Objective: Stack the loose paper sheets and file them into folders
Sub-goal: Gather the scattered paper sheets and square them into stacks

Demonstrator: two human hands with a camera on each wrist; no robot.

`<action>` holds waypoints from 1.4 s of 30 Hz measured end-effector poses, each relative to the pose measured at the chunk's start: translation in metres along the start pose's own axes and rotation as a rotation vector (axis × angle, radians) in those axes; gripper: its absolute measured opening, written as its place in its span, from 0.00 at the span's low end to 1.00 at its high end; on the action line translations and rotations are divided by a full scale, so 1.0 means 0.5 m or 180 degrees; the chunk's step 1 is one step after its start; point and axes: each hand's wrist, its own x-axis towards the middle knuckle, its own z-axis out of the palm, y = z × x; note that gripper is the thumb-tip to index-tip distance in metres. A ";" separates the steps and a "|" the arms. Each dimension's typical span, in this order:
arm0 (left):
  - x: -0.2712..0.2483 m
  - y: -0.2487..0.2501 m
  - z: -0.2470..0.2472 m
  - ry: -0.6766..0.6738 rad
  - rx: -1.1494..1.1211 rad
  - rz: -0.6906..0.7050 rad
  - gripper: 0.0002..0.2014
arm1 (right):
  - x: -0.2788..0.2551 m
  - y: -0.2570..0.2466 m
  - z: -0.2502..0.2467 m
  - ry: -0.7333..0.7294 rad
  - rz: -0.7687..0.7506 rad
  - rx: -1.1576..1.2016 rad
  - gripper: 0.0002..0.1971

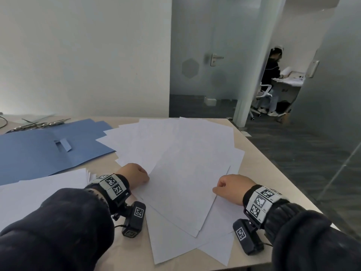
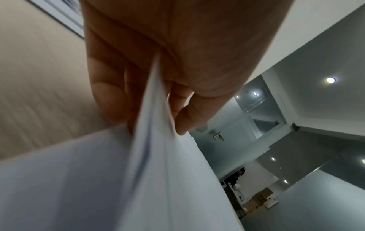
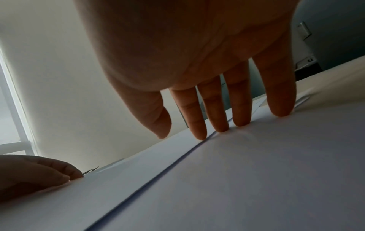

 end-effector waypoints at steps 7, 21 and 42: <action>-0.004 0.023 0.017 -0.0458 -0.0401 -0.0091 0.15 | -0.003 0.004 -0.006 0.0024 0.0012 -0.0108 0.15; -0.028 -0.009 0.020 -0.0654 -0.0941 0.0036 0.14 | -0.016 0.066 -0.017 0.0039 0.0106 0.1885 0.15; -0.026 -0.059 0.047 -0.0493 -0.2976 0.0010 0.19 | -0.001 0.123 0.017 0.0488 0.0841 0.3634 0.12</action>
